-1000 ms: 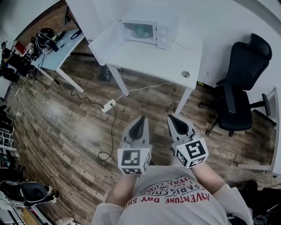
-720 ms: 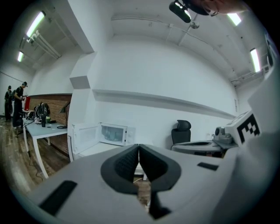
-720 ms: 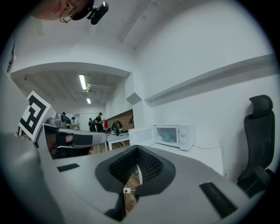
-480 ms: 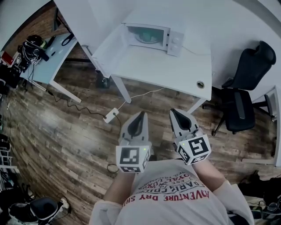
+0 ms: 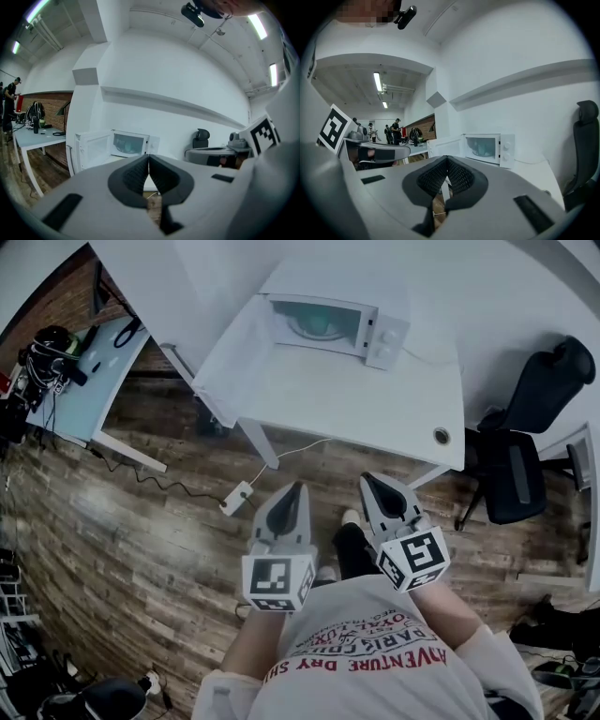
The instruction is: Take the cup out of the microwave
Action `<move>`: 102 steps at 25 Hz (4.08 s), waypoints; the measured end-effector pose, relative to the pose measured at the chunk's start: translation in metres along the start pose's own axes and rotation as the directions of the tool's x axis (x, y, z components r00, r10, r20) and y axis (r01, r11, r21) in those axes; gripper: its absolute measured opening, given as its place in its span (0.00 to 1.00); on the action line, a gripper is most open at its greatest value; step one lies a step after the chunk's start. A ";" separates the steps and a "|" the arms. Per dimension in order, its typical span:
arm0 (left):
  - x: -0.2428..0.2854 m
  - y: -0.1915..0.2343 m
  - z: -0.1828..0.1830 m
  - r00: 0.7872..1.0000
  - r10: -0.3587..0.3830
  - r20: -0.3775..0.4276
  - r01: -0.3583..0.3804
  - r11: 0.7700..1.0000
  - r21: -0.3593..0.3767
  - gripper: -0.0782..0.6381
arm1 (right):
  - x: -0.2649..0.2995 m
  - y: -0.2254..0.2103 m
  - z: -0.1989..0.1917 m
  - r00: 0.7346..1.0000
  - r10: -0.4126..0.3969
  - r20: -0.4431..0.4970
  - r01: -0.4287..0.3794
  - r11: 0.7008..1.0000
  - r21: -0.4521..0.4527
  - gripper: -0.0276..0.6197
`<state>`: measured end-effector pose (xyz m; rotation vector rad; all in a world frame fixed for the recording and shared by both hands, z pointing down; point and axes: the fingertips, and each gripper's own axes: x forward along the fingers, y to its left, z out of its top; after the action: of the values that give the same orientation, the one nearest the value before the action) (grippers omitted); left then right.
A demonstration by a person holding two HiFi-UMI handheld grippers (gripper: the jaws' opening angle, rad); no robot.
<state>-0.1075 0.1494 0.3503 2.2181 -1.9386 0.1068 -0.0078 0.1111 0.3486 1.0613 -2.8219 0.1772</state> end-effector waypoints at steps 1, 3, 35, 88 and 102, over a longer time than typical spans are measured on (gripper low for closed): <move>0.008 0.004 -0.001 1.000 0.000 -0.003 0.000 1.000 0.001 0.12 | 0.008 -0.004 0.000 1.000 0.000 -0.001 0.000 1.000 0.003 0.06; 0.025 0.012 -0.001 1.000 0.004 -0.008 -0.004 1.000 0.005 0.12 | 0.024 -0.014 -0.002 1.000 0.004 -0.003 -0.004 1.000 0.006 0.06; 0.394 0.110 0.022 0.993 -0.031 -0.112 0.041 0.995 0.091 0.12 | 0.304 -0.253 0.023 0.997 -0.045 -0.062 0.048 0.998 0.044 0.06; 0.635 0.179 -0.047 0.965 -0.171 -0.198 0.210 0.957 0.199 0.63 | 0.405 -0.310 -0.064 0.928 -0.259 -0.266 0.295 0.950 0.104 0.06; 0.579 0.160 -0.037 0.948 -0.217 -0.232 0.260 0.950 0.172 0.63 | 0.388 -0.299 -0.045 0.944 -0.226 -0.241 0.252 0.964 0.087 0.06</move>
<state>-0.1812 -0.4273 0.5068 2.4362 -1.5963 0.5005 -0.0962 -0.3565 0.4732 1.3051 -2.4796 0.4152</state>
